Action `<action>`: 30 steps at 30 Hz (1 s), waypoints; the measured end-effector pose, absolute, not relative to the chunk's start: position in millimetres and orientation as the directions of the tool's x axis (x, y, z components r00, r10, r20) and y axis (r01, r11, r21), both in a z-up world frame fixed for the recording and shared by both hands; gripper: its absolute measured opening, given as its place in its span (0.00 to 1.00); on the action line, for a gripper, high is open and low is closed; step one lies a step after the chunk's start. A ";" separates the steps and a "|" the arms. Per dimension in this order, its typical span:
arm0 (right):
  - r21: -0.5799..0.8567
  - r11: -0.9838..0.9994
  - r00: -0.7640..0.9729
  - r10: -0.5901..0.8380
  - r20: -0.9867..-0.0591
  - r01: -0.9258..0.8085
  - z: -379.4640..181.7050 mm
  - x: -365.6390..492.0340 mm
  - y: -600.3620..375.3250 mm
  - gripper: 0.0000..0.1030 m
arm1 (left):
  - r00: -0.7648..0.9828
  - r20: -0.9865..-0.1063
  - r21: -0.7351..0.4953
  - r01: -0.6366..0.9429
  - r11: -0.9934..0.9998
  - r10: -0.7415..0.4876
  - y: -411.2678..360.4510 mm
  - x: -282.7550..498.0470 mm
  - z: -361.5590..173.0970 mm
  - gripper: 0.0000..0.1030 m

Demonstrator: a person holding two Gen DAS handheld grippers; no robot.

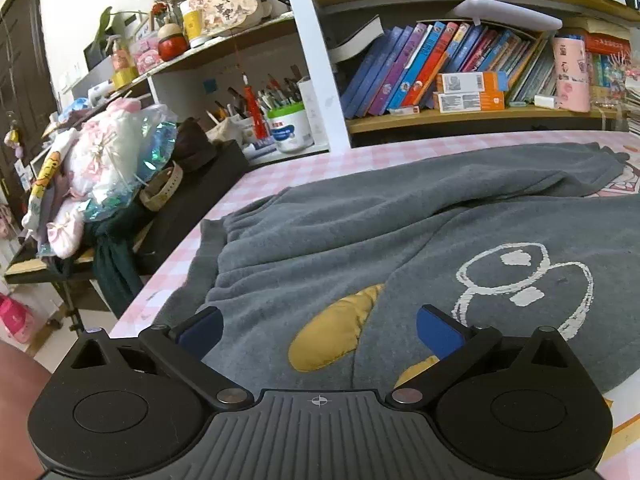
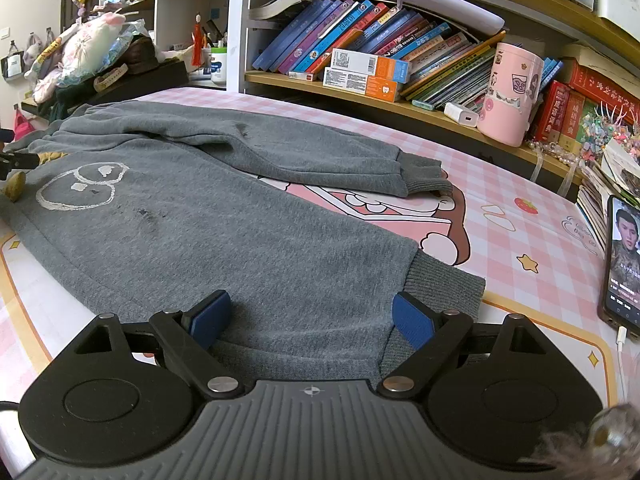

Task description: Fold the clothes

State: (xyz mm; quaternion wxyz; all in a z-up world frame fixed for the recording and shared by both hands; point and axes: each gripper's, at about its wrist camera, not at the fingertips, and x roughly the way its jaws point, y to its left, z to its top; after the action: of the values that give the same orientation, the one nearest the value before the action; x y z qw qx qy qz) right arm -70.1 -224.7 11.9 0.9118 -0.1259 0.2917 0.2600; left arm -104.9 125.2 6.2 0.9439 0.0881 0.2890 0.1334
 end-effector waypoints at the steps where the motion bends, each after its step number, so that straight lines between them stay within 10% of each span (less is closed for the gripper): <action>1: -0.078 0.833 0.695 0.401 -0.597 -0.548 11.9 -70.1 -224.7 0.85 | 0.796 -0.524 0.244 -0.201 0.949 0.303 125.2 -104.8 5.7 1.00; 30: -0.083 0.830 0.686 0.395 -0.611 -0.552 13.8 -69.0 -222.7 0.85 | 0.800 -0.536 0.223 -0.174 0.959 0.270 127.9 -106.5 -9.1 1.00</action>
State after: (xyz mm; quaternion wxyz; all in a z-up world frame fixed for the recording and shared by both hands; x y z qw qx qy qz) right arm -69.0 -222.7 13.8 0.9086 -0.1313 0.2988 0.2605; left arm -106.5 127.9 -9.1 0.9451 0.0815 0.2939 0.1174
